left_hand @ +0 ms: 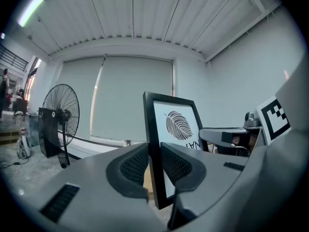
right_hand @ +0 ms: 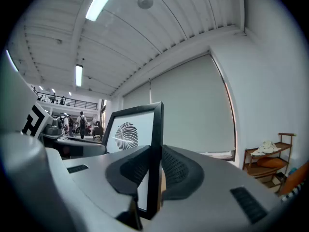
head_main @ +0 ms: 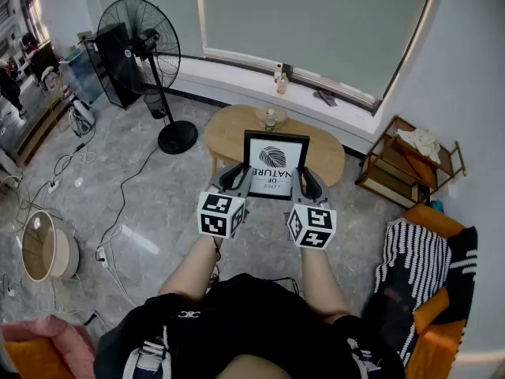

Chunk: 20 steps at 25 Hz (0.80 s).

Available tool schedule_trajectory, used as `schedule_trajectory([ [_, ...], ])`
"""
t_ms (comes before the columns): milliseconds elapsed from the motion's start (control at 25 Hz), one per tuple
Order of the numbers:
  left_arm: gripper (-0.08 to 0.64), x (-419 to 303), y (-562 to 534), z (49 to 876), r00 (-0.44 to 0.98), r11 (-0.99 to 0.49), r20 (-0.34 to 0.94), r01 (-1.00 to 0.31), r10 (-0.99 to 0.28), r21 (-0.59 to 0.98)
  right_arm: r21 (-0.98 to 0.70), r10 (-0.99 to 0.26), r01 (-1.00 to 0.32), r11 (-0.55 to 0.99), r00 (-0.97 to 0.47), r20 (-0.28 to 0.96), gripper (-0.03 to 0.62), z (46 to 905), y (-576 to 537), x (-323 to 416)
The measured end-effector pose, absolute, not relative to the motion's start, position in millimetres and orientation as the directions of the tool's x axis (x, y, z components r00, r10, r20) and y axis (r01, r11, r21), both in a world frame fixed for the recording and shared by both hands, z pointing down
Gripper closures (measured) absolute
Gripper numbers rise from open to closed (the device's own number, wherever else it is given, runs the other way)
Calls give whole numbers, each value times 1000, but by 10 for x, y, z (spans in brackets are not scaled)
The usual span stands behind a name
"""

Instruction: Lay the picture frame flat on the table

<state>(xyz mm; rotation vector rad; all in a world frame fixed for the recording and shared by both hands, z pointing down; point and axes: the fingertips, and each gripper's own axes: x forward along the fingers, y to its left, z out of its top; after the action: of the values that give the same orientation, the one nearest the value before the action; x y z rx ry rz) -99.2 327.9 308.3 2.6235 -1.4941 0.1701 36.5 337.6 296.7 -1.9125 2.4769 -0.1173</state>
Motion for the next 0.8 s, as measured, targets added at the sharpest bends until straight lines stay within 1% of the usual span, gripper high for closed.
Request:
schedule_trajectory([
  [360, 468, -935, 3227, 3050, 513, -512, 148, -858, -845, 52, -79, -966, -964, 252, -255, 31, 505, 2940, 3330, 422],
  [800, 468, -1198, 2977, 3063, 543, -542, 126, -839, -830, 45, -85, -973, -970, 228, -230, 15, 503, 2972, 3138, 157],
])
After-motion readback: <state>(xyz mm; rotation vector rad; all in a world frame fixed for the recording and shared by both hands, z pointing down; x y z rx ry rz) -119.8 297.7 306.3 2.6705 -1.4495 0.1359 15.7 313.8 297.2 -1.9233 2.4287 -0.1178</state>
